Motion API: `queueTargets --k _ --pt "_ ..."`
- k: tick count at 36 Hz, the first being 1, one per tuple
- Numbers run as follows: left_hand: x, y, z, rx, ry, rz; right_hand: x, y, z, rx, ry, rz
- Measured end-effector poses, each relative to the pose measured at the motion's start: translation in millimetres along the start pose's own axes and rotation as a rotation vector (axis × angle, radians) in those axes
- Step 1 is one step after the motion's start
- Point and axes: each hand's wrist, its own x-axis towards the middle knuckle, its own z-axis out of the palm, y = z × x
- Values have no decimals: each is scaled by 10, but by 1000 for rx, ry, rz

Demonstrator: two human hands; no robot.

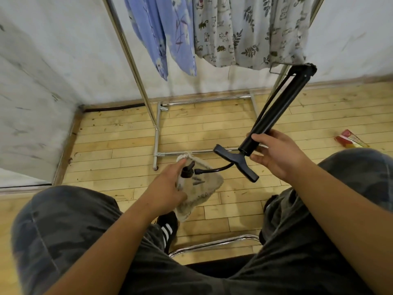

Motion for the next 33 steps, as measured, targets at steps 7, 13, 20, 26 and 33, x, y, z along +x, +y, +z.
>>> queueTargets --k 7,13,20,26,33 --pt "-13 -44 20 -131 15 40 -57 -20 1 5 87 -108" --pt "28 -53 67 -320 34 30 -133 148 48 -44 108 -148" --pt "98 -134 139 -314 104 45 -128 240 188 -105 27 -206" --pt "233 -143 161 -253 120 62 -128 292 129 -129 -14 -208" --pt "474 -52 158 -265 115 98 -76 300 70 -209 -55 -260"
